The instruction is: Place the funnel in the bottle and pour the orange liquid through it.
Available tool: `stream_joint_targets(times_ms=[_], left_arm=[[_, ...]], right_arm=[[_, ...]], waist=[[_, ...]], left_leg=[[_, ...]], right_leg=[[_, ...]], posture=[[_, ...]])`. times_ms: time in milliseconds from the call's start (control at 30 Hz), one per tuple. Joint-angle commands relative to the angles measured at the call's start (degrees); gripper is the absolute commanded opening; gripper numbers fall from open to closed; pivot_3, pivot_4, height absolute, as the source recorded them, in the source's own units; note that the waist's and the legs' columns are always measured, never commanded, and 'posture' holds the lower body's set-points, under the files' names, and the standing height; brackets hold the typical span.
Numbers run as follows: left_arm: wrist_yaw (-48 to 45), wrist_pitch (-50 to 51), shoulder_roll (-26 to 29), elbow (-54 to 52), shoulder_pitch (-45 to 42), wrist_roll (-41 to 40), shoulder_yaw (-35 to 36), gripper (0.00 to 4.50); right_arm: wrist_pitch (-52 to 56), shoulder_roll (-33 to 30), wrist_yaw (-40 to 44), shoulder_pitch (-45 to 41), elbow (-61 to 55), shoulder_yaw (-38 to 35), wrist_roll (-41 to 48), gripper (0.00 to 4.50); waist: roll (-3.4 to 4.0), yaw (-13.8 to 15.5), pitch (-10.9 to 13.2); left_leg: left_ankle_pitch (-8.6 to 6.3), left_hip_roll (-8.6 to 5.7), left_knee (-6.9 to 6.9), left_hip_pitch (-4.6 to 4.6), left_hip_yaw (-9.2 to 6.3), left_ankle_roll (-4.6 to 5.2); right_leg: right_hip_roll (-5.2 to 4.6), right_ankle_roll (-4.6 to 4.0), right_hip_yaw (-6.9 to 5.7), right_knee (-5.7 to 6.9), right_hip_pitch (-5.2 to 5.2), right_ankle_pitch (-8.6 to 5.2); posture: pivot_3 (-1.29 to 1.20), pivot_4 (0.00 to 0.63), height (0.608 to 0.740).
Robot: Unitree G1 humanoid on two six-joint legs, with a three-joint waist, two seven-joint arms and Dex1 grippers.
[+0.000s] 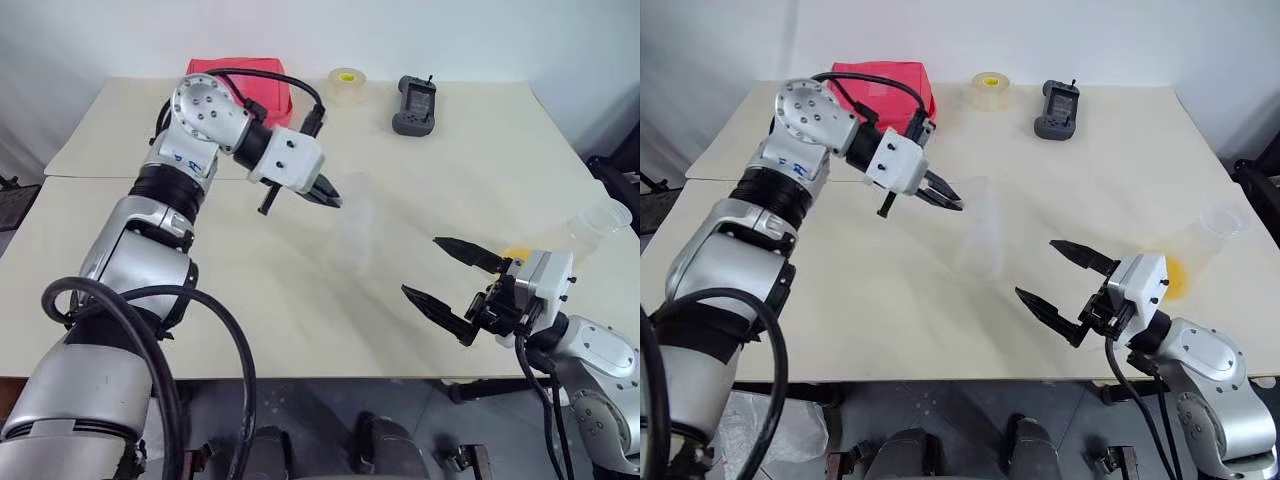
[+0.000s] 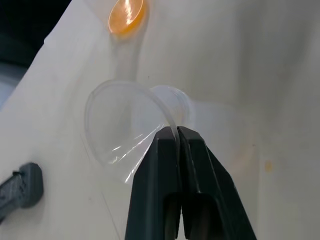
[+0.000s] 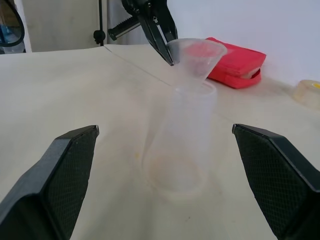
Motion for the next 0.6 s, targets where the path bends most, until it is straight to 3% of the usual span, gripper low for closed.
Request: stream_joint_targets(times_ms=[33,367,400,600], left_arm=[[-6.43,-0.38,-0.48,0.72,-2.75,-1.75,1.51,1.19],[-6.43,9.12,-0.97,-0.41,-1.23,-6.32,10.48,4.3],[-6.43,10.41,-0.71,-0.78,-0.96,-6.64,11.52,4.47],[1.89,27.9,1.63,-8.28,6.86,-12.38,22.96,4.47]], right_arm=[[-1.0,0.19,-0.76,0.81,-2.37,-0.78,0.38,4.5],[0.48,-1.4,-2.35,3.2,-4.65,-3.86,1.56,4.5],[0.76,-1.58,-2.74,3.44,-5.02,-4.27,1.62,4.5],[3.9,2.89,-13.68,11.54,-13.63,-9.94,2.58,4.5]], waist=[[0.0,-0.03,0.0],[-0.01,0.0,0.0],[-0.01,0.0,0.0],[0.01,-0.05,0.0]], left_leg=[[0.0,0.0,0.0,0.0,0.01,0.0],[0.0,0.0,0.02,-0.02,-0.01,0.02],[0.0,0.0,0.03,-0.02,-0.01,0.02],[0.0,0.0,-0.04,0.05,-0.05,0.02]], right_leg=[[0.0,0.0,0.0,0.0,0.0,0.0],[0.0,0.0,0.0,0.0,0.0,0.0],[0.0,0.0,0.0,0.0,0.0,0.0],[0.0,0.01,-0.01,0.09,-0.01,0.0]], posture=[[0.0,0.15,0.74],[0.0,0.15,0.74],[0.0,0.15,0.74],[0.0,0.15,0.74]])
